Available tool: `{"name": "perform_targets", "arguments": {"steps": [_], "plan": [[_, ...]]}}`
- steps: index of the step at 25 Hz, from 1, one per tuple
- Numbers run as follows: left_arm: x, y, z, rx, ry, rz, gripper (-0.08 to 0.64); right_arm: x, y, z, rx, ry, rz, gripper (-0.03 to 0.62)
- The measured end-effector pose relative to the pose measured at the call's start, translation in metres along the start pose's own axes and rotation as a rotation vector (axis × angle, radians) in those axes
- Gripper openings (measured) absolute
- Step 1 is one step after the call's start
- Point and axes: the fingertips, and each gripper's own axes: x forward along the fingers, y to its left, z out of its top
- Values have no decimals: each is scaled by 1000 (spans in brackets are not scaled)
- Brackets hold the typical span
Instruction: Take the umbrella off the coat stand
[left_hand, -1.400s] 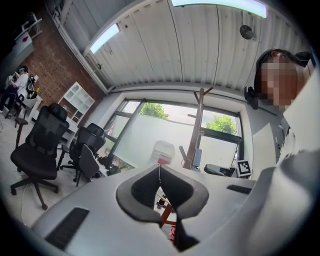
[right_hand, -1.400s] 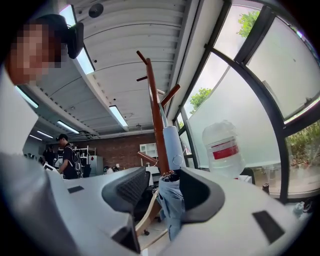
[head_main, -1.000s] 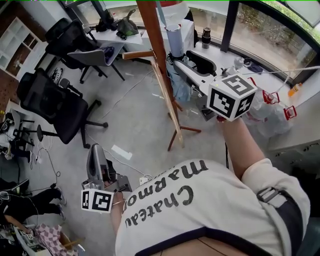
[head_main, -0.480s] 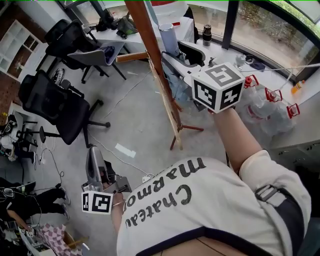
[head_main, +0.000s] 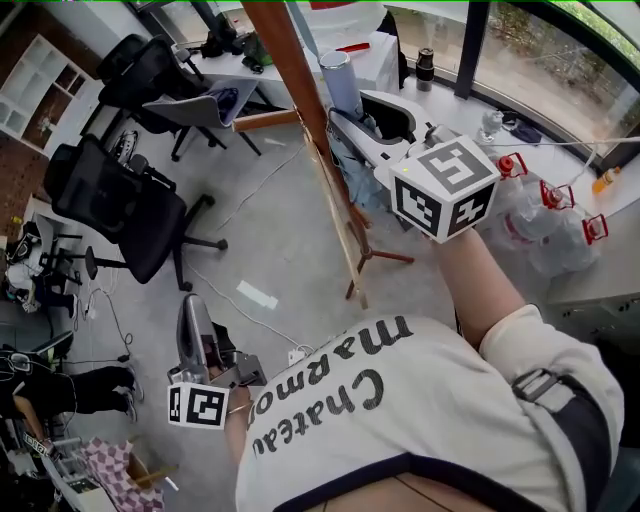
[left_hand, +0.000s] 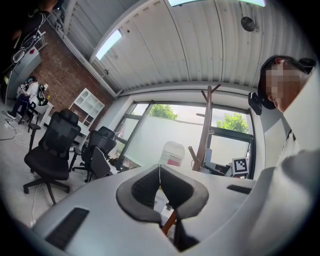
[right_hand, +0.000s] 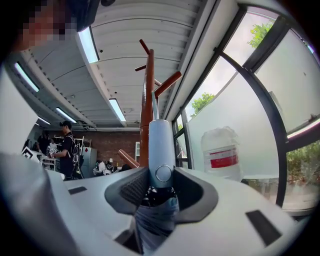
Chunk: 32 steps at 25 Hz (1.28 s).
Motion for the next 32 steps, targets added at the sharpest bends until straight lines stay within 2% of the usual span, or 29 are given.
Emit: {"name": "perform_targets", "arguments": {"steps": [12,26,32], "plan": [[-12,1,1,18,15,41,23,2,-2,8,38,-38,-30,161],[11,-11,-8,-10,12,-59,23,-10,8,31,28,-96,-41,161],[7,-9,-2,-4,0,-60,23,-19,3,45,32,-131,-71,161]]}}
